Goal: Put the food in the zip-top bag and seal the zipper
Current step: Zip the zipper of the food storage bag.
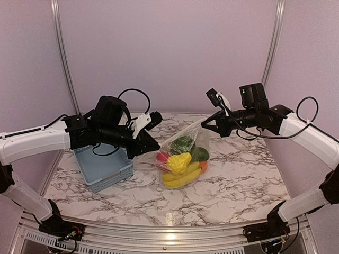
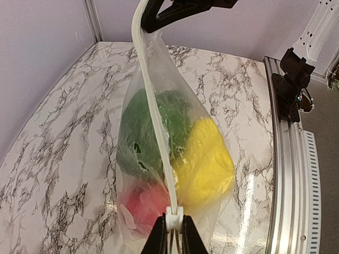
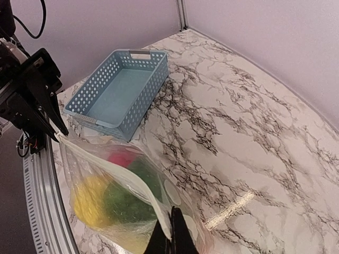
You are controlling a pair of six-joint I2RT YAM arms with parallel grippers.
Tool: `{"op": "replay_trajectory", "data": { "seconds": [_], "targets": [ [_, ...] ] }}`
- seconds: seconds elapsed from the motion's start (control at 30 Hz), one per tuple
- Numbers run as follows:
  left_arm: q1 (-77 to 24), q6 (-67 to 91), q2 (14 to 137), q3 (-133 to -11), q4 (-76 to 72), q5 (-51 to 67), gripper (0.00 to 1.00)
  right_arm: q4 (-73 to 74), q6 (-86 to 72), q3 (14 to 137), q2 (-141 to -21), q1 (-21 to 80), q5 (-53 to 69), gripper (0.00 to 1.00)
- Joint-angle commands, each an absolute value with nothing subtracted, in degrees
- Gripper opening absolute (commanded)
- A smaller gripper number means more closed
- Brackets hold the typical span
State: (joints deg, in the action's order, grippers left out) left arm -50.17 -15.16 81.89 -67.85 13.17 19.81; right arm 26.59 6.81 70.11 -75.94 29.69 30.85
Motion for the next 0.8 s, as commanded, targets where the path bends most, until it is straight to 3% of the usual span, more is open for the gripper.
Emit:
{"op": "replay_trajectory", "data": {
  "seconds": [0.0,0.77],
  "targets": [
    [-49.4,-16.2,79.7,-65.9,18.4,19.4,0.03,24.1,5.3,70.5,-74.1,26.6,26.4,0.00],
    [-48.3,-14.9,81.1,-64.0,16.5,19.5,0.07,22.7,4.6,70.0,-76.0,26.4,29.6,0.00]
  ]
}}
